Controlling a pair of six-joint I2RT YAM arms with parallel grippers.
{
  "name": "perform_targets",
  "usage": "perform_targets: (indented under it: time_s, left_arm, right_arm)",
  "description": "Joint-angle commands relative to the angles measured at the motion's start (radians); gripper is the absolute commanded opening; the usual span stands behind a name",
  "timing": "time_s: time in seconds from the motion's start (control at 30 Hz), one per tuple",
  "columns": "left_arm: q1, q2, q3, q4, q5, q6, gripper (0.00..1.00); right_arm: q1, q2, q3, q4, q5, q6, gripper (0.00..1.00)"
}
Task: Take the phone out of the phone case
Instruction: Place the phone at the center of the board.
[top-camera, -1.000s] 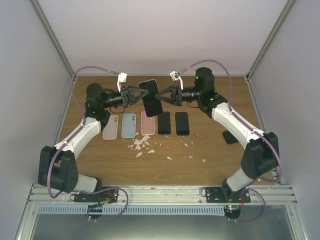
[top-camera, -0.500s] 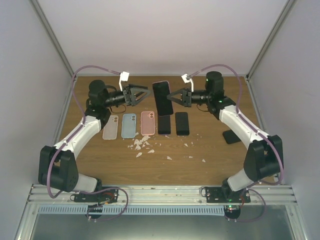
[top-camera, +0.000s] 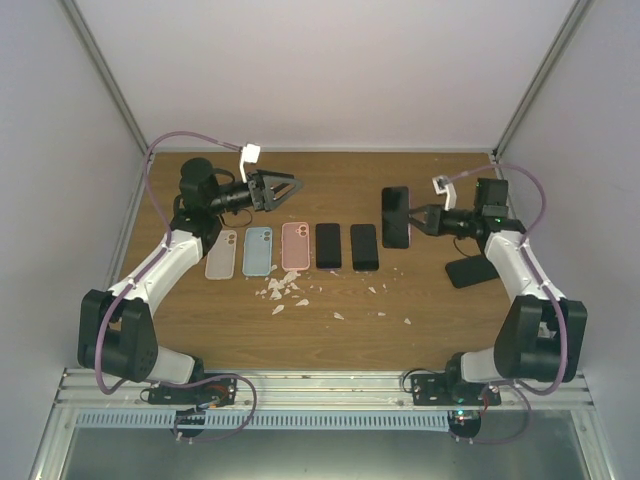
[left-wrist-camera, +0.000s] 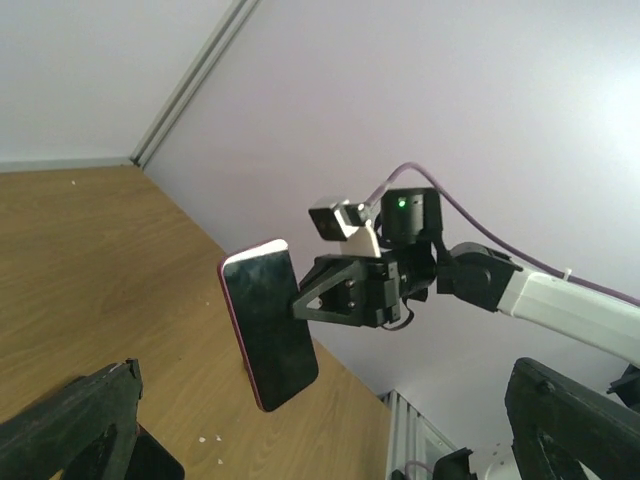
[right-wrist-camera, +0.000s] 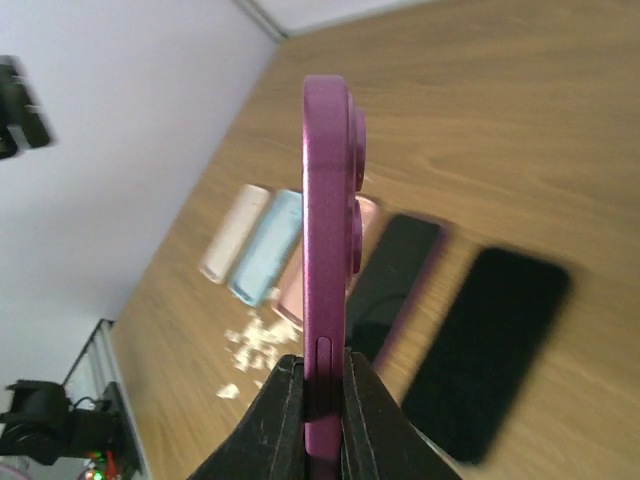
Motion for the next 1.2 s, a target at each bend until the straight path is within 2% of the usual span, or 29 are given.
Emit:
perform_targets:
  time_s: [0.0,0.23,0.73,1.17]
  left_arm:
    - [0.006,-0.008,-0.012,0.044,-0.009,0.01,0.99]
    - [0.008,-0.018,-0.024,0.046,-0.014,0.004,0.99]
    - [0.014,-0.021,-0.039,0.058,-0.017,-0.009,0.99]
    - [0.021,-0.018,-0.053,0.072,-0.02,-0.02,0.99]
  right_arm:
    - [-0.082,0.02,-0.029,-0.175,0.024,-0.165,0.0]
    - [-0.152,0.125,-0.035,-0.178,0.064,-0.201,0.01]
    - [-0.156,0.413,0.049,-0.132,0.043,-0.173,0.0]
    - [-0.188,0.578,0.113,-0.128,0.04,-0.141,0.01]
